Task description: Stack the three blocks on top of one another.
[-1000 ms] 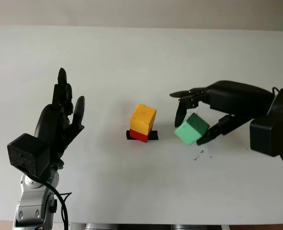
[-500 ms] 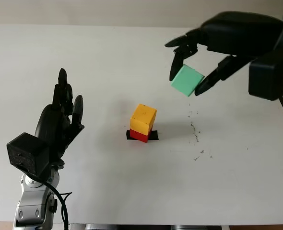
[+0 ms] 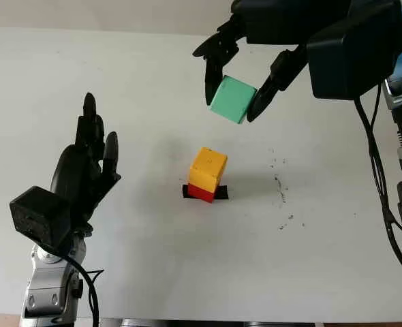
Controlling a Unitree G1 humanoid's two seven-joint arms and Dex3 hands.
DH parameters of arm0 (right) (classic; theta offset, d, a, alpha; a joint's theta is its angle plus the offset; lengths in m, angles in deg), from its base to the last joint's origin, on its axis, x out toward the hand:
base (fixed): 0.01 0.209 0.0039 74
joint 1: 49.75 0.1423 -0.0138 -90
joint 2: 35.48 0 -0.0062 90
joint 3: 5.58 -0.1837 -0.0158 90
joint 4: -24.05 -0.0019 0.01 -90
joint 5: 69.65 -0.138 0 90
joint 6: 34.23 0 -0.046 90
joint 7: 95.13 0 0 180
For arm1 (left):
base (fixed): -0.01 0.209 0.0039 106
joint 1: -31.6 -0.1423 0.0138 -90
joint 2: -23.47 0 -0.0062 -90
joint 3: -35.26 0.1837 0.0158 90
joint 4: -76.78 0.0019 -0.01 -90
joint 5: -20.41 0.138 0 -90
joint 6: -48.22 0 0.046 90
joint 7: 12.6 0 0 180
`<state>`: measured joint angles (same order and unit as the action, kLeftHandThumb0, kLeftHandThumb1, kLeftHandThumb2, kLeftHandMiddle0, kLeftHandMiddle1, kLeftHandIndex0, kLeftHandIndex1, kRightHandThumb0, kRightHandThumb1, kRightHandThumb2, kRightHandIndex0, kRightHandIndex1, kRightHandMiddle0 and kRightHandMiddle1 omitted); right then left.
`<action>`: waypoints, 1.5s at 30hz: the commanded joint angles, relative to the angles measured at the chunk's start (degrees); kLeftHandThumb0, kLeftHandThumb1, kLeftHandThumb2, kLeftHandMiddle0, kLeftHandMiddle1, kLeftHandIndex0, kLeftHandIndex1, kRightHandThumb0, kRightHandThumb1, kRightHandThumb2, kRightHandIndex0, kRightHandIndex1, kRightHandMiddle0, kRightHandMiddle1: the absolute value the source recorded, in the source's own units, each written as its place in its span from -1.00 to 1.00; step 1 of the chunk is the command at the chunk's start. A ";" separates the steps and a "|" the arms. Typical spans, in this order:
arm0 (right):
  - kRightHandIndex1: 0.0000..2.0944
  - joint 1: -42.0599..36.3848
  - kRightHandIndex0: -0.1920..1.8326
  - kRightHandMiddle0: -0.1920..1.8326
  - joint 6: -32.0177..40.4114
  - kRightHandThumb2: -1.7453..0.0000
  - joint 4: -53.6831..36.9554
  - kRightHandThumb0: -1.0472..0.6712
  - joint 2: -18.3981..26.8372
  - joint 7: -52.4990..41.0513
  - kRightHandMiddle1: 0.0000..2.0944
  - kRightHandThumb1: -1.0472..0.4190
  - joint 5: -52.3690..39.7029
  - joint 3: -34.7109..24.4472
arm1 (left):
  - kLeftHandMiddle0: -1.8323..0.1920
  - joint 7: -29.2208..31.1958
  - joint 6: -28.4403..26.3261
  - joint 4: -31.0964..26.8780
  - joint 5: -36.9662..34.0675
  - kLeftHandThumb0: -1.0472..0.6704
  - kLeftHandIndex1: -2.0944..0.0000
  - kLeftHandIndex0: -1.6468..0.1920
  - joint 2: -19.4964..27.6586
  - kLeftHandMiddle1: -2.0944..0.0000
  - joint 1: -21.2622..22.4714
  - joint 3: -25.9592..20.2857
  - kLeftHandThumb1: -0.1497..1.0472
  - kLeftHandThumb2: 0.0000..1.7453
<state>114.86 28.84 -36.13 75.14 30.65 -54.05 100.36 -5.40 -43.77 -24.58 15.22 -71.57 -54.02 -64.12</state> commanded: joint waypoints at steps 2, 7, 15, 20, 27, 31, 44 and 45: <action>-0.94 1.60 -0.36 0.11 -0.48 0.94 0.38 -0.30 0.68 -0.16 -0.24 -0.58 -0.03 -0.56 | 1.00 -0.32 0.49 0.63 0.37 -0.62 1.00 1.00 -0.25 0.99 0.42 0.50 1.00 -0.21; -0.94 1.70 -0.36 0.10 -0.94 0.94 0.96 -0.30 0.75 -0.12 -0.22 -0.58 -0.02 -0.60 | 1.00 -0.56 0.51 0.82 0.56 -0.62 1.00 1.00 -0.36 0.99 0.63 0.76 1.00 -0.21; -0.97 -4.64 -0.52 -0.18 1.97 0.93 -8.70 -0.25 -2.07 0.04 -0.02 -0.71 4.78 3.84 | 1.00 -0.74 1.15 1.17 0.37 -0.61 1.00 1.00 -0.55 1.00 0.63 0.79 1.00 -0.21; -0.96 -9.43 -0.62 -0.46 4.24 0.94 -15.22 -0.21 -3.50 0.56 0.35 -0.81 6.93 5.58 | 1.00 -0.86 0.69 1.00 0.10 -0.66 1.00 1.00 -0.70 1.00 0.50 0.66 1.00 -0.21; -0.97 -9.91 -0.66 -0.45 4.08 0.94 -15.47 -0.23 -4.57 1.45 0.39 -0.83 6.67 5.62 | 1.00 -1.10 0.30 0.67 -0.09 -0.65 1.00 1.00 -1.30 1.00 0.74 0.83 1.00 -0.21; -0.93 -10.09 -0.59 -0.43 4.14 0.94 -15.38 -0.23 -5.13 1.61 0.39 -0.83 6.16 5.82 | 1.00 -1.19 0.87 1.02 0.14 -0.65 1.00 1.00 -1.35 1.00 0.77 1.01 1.00 -0.22; -0.94 -9.12 -0.56 -0.41 2.95 0.93 -14.54 -0.24 -4.91 1.77 0.32 -0.84 6.15 5.61 | 1.00 -1.09 1.95 1.46 0.37 -0.64 1.00 1.00 -1.26 1.00 0.16 0.75 1.00 -0.21; -0.95 -9.01 -0.58 -0.41 3.12 0.94 -14.79 -0.24 -4.86 1.72 0.31 -0.84 6.10 5.48 | 1.00 -1.06 1.87 1.46 0.24 -0.64 1.00 1.00 -1.30 1.00 0.17 0.73 1.00 -0.21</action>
<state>104.82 31.95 -50.21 70.04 32.29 -47.61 106.61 -6.52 -42.39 -23.37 15.57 -72.86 -53.45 -63.37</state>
